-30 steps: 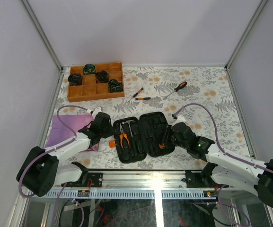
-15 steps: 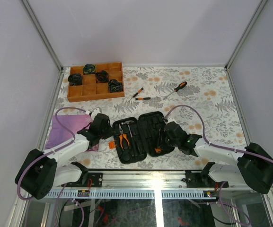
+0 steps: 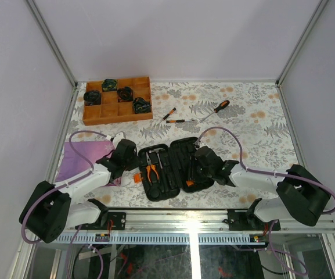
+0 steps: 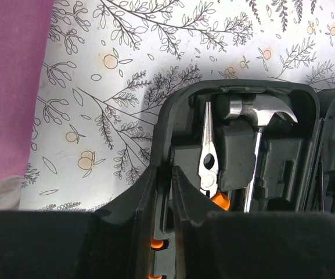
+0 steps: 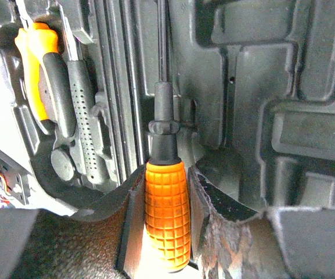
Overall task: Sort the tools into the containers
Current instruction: Place the screwdriver in the storage box.
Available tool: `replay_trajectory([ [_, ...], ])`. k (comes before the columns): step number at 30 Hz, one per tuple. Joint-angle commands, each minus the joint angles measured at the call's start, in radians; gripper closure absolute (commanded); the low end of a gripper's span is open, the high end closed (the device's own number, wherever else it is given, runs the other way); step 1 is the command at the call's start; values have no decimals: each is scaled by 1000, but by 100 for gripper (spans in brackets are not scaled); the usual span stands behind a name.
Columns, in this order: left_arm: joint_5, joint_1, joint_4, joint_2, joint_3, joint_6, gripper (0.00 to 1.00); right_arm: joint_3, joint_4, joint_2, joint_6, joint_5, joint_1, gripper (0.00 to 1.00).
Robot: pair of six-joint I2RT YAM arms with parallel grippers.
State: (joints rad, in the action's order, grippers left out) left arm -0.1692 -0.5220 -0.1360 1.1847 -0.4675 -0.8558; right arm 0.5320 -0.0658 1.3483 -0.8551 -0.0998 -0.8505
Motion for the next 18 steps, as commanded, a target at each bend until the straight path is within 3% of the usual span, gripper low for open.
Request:
replay_trajectory([
  [1, -6, -25, -76, 45, -14, 4, 86, 45, 1, 32, 39, -44, -3, 80],
  [6, -11, -36, -77, 53, -22, 2, 86, 58, 61, 28, 51, -18, -4, 66],
  [18, -23, -47, -97, 62, -46, 1, 86, 72, 128, -55, 59, -13, -5, 53],
])
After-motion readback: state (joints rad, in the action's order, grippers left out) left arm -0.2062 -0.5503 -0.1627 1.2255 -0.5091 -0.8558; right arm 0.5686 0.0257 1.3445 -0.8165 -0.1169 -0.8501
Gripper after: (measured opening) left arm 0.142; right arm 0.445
